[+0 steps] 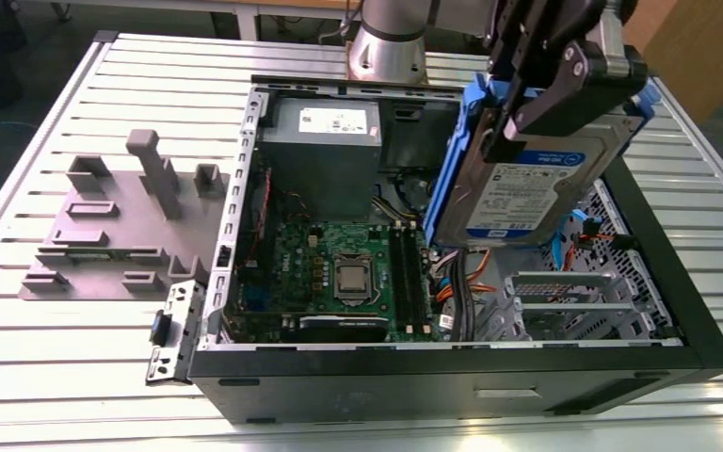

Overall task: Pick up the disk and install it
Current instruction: 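Insert the disk into the insertion slot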

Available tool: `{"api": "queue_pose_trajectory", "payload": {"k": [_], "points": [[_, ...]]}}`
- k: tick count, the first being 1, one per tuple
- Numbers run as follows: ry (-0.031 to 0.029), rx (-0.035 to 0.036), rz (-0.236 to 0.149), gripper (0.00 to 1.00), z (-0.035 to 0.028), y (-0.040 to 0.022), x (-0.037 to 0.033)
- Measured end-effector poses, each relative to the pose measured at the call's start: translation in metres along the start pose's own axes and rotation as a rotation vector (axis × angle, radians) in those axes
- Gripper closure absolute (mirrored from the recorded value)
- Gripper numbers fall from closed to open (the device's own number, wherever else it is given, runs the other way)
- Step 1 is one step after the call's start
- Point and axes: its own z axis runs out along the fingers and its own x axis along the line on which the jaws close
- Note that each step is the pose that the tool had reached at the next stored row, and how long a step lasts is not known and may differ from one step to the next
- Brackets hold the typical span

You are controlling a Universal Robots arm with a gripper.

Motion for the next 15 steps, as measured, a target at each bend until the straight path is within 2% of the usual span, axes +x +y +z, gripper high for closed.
{"api": "queue_pose_trajectory", "payload": {"k": [7, 12, 15], "points": [[0.0002, 0.0, 0.0, 0.64, 0.0032, -0.0197, 0.0042], [0.0, 0.0, 0.0, 0.64, 0.0061, -0.0268, 0.0148], [0.0001, 0.0, 0.0, 0.64, 0.0072, -0.0314, 0.0188]]}}
